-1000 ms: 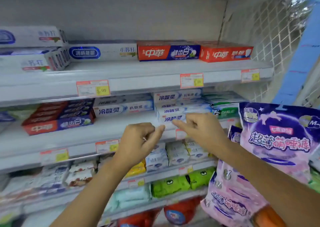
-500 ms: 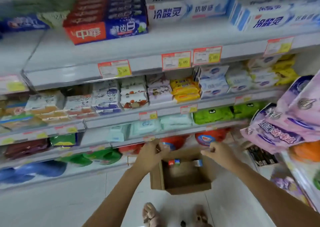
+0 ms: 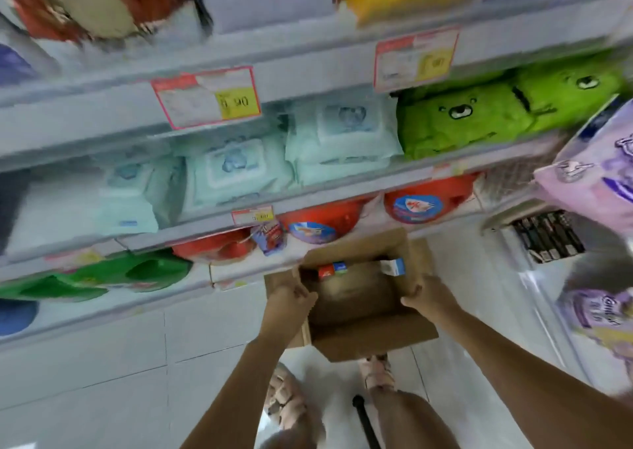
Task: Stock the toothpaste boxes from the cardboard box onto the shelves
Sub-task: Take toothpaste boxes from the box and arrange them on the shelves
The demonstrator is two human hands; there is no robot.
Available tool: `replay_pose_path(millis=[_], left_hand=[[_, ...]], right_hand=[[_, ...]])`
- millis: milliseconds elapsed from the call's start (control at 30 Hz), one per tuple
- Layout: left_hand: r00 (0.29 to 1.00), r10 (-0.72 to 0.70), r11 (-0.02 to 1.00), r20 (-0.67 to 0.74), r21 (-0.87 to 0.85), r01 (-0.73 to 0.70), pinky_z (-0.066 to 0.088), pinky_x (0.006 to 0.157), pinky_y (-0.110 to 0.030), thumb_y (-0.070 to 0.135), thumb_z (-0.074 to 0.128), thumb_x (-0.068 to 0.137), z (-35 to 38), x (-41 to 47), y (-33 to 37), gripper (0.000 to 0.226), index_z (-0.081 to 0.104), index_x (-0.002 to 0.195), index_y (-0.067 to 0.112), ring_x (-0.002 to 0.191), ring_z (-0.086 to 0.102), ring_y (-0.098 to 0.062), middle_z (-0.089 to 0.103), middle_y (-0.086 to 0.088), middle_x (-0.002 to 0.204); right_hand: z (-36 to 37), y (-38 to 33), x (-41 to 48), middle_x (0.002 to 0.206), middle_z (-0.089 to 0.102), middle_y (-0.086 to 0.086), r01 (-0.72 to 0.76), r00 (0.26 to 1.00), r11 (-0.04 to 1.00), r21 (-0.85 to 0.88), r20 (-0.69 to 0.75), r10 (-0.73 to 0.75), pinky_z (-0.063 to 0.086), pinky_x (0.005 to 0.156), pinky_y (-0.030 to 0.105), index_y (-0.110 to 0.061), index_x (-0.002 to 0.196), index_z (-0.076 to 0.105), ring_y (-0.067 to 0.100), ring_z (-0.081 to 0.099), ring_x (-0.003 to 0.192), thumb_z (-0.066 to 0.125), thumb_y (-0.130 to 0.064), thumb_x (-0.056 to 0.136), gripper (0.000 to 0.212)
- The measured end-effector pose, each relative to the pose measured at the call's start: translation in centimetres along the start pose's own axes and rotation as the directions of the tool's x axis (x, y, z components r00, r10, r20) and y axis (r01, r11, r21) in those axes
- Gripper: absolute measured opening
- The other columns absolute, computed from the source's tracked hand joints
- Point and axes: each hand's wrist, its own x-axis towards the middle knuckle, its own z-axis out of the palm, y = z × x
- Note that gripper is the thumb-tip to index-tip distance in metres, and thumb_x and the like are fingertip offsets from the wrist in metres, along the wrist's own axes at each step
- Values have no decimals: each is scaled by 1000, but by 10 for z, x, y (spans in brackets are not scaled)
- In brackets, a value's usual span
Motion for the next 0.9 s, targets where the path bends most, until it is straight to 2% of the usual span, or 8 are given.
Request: replay_pose_path(millis=[133,200,300,400,600,700,833,900], left_hand=[[996,77,997,-33,-5,-77,46,80,-26,25,65,85,53,58,-37,8,59,89,22,90,60,-15,63,4,91],[991,127,991,-35,32,-126,42,78,-23,22,66,84,77,86,-55,19,58,101,20,96,61,-16,64,3,102],[983,180,981,-46,81,-176,45,87,-27,17,67,84,109,122,-74,37,55,118,19,108,58,-22,60,-3,119],[970,241,950,-34,213,-229,40,102,-33,19,67,84,137,152,-90,49,49,130,22,123,47,-22,48,-2,135],[967,245,928,-76,309,-211,30,114,-38,19,63,86,178,195,-103,63,36,143,25,135,31,-23,33,-4,148],[952,263,919,-154,339,-199,29,111,-35,16,63,86,193,206,-111,61,39,142,19,131,33,-26,37,-10,143],[900,350,858,-259,473,-198,38,103,-48,15,67,84,209,216,-120,54,48,135,15,117,44,-39,49,-20,125],[862,398,848,-312,483,-217,45,95,-52,12,73,78,217,219,-123,54,53,129,10,109,50,-44,53,-23,115]], right_hand=[[49,30,61,103,63,-2,34,998,997,-63,55,-31,53,77,28,-21,118,50,14,63,87,72,-35,79,47],[69,32,81,126,53,6,19,997,998,-51,77,-15,49,87,31,-19,138,34,19,58,104,69,-30,84,65],[95,44,120,146,30,9,5,1000,999,-36,-15,-5,38,108,43,-18,147,20,29,40,131,69,-22,84,80],[110,50,148,148,23,12,49,983,967,-250,-158,-91,40,107,41,-19,148,20,29,41,130,62,-20,89,73],[112,45,180,143,32,18,105,947,720,-686,-152,-283,52,82,35,-16,147,25,32,53,115,55,-19,93,62],[108,43,193,140,32,17,148,951,676,-722,-85,-299,50,79,33,-14,146,21,31,49,117,48,-17,96,57],[113,36,199,133,37,16,200,927,695,-691,-96,-362,50,81,35,-15,140,31,32,46,118,49,-18,96,47],[116,32,201,132,41,11,316,892,704,-636,-55,-450,49,86,36,-15,138,36,30,46,120,50,-14,94,46]])
